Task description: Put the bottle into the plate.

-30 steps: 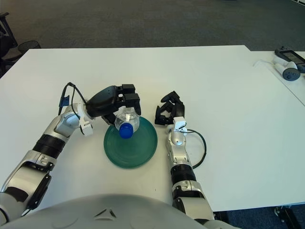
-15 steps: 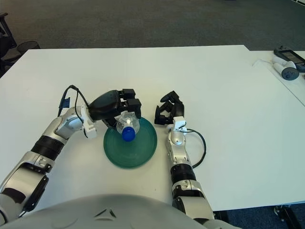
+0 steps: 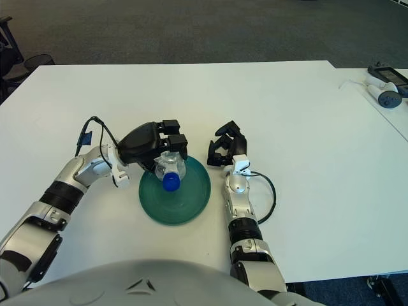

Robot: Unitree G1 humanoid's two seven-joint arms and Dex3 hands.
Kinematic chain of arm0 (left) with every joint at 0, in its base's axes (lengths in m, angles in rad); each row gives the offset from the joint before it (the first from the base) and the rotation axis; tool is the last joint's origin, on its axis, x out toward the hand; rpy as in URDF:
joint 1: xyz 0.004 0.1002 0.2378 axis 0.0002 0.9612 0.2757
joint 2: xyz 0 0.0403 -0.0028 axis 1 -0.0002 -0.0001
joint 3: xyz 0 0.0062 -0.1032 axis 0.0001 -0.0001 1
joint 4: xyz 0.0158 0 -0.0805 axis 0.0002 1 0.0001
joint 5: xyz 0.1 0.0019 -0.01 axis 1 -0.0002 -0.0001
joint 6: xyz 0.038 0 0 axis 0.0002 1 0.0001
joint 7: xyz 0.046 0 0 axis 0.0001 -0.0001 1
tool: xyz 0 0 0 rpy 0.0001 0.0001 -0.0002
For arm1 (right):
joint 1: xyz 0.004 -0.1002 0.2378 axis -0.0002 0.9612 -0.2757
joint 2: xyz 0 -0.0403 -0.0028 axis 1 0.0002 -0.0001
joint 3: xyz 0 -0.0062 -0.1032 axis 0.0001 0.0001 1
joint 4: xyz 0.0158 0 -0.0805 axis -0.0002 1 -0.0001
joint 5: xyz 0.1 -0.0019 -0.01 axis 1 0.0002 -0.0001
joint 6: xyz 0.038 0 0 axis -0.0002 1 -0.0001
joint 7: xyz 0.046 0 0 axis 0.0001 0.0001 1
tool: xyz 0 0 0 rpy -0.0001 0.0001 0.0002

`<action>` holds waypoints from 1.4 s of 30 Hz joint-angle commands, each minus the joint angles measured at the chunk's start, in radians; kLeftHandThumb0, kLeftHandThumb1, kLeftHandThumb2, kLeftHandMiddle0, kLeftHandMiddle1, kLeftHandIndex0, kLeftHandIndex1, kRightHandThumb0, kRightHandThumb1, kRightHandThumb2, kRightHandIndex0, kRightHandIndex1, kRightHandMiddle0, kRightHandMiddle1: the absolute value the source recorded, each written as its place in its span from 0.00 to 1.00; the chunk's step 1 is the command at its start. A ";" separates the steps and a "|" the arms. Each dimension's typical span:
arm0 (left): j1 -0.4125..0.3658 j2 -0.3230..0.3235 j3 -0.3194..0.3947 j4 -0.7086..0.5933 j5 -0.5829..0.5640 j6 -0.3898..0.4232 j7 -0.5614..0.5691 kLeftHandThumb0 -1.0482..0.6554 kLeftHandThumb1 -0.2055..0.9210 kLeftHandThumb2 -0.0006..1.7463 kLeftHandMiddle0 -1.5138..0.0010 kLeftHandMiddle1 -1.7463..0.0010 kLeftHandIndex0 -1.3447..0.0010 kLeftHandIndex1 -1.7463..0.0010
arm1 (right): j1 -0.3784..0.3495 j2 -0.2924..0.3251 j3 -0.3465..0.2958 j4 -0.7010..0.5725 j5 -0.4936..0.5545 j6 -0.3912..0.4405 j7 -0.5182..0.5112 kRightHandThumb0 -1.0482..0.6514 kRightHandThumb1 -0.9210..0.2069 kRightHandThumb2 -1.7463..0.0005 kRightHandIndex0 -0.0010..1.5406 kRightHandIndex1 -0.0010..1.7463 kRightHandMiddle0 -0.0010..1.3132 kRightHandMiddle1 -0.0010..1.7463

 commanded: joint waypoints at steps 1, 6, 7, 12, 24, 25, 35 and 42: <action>0.002 0.014 -0.006 -0.018 -0.020 -0.007 0.015 0.56 0.56 0.62 0.26 0.00 0.35 0.00 | 0.035 0.006 -0.005 0.040 0.013 0.063 -0.006 0.62 0.79 0.08 0.56 0.92 0.46 1.00; 0.016 0.002 -0.023 -0.023 -0.005 0.006 0.024 0.56 0.56 0.62 0.27 0.00 0.36 0.00 | 0.035 0.005 -0.004 0.034 0.010 0.072 -0.011 0.62 0.79 0.09 0.56 0.92 0.46 1.00; 0.016 0.002 -0.027 -0.022 -0.001 0.009 0.024 0.56 0.56 0.62 0.27 0.00 0.36 0.00 | 0.035 0.005 -0.005 0.032 0.011 0.075 -0.010 0.62 0.79 0.09 0.56 0.92 0.46 1.00; 0.013 0.011 -0.040 -0.029 0.007 0.016 0.018 0.56 0.56 0.61 0.27 0.00 0.37 0.00 | 0.037 0.004 -0.004 0.023 0.015 0.085 -0.004 0.62 0.79 0.09 0.57 0.91 0.46 1.00; 0.010 0.042 -0.081 -0.054 0.038 0.031 -0.002 0.56 0.56 0.62 0.27 0.00 0.37 0.00 | 0.040 0.006 -0.007 0.009 0.021 0.096 0.012 0.62 0.79 0.09 0.57 0.91 0.46 1.00; 0.010 0.044 -0.083 -0.057 0.041 0.033 -0.002 0.56 0.56 0.62 0.27 0.00 0.37 0.00 | 0.040 0.006 -0.006 0.008 0.021 0.097 0.011 0.62 0.79 0.09 0.57 0.91 0.46 1.00; 0.019 0.062 -0.099 -0.097 0.038 0.071 -0.026 0.56 0.57 0.62 0.28 0.00 0.38 0.00 | 0.047 0.005 -0.002 -0.005 0.008 0.111 -0.001 0.62 0.80 0.08 0.57 0.91 0.47 1.00; 0.025 0.064 -0.109 -0.104 0.034 0.079 -0.026 0.56 0.57 0.61 0.28 0.00 0.38 0.00 | 0.053 0.005 0.000 -0.014 0.007 0.116 -0.001 0.62 0.81 0.07 0.58 0.91 0.48 1.00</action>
